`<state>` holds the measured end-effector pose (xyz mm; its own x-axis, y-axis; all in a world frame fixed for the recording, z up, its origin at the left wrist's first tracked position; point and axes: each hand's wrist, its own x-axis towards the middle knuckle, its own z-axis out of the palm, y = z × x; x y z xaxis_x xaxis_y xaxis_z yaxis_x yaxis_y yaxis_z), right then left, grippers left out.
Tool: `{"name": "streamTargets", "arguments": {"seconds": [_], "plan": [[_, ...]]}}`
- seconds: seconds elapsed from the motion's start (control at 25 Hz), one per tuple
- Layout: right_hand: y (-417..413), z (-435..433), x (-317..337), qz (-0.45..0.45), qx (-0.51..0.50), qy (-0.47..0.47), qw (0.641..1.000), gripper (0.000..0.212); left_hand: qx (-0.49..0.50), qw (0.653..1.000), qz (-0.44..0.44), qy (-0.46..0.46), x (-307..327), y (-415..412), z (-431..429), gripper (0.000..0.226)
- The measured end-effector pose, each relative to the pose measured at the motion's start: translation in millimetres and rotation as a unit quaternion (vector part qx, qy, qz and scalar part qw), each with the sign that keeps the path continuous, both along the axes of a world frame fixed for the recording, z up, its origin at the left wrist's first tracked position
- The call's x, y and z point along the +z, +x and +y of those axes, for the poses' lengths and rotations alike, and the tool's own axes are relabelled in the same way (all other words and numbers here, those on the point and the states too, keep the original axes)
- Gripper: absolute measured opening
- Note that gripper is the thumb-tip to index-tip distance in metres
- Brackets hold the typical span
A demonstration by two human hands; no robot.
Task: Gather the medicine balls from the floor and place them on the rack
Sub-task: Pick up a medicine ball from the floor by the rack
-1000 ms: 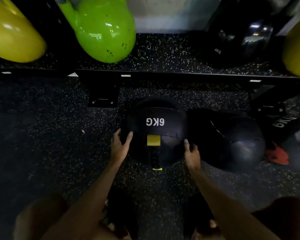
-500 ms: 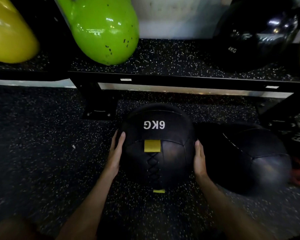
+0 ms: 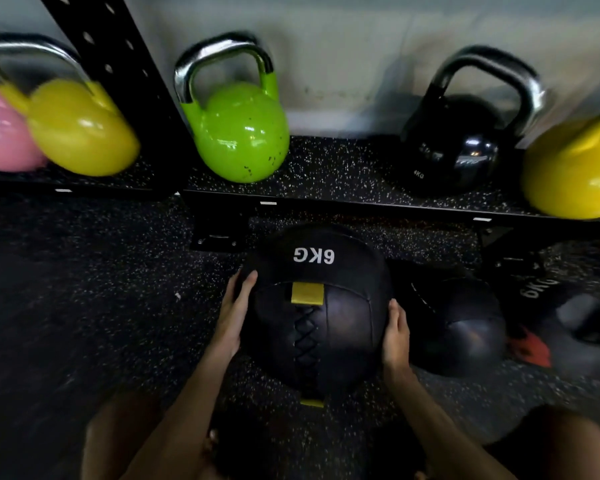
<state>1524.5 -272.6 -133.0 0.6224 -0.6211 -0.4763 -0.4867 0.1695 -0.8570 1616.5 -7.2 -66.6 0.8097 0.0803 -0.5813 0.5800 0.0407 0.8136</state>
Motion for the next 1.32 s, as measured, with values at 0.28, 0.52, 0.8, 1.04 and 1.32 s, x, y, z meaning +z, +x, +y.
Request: {"name": "streamTargets", "arguments": {"seconds": [0.28,0.52,0.8,1.04,1.32], "plan": [[-13.6,-1.2,254.2,-0.036,-0.004,-0.019,0.999,0.054,-0.018,0.999,-0.031,-0.004,222.6,-12.4,5.9,0.063],[-25.3,-7.4,456.8,-0.104,-0.026,-0.044,0.993,0.05,-0.032,0.993,-0.11,-0.042,415.2,-18.9,-3.5,0.071],[-23.0,-38.8,603.3,-0.209,-0.049,-0.11,0.97,0.058,-0.043,0.973,-0.205,-0.102,557.8,-3.1,-42.6,0.051],[-41.4,-89.3,699.7,-0.287,-0.071,-0.168,0.94,0.066,-0.103,0.937,-0.289,-0.165,643.9,7.7,-96.5,0.054],[-55.9,-181.1,806.3,-0.371,-0.089,-0.256,0.888,0.064,-0.147,0.898,-0.357,-0.213,746.1,11.9,-188.2,0.048]]}}
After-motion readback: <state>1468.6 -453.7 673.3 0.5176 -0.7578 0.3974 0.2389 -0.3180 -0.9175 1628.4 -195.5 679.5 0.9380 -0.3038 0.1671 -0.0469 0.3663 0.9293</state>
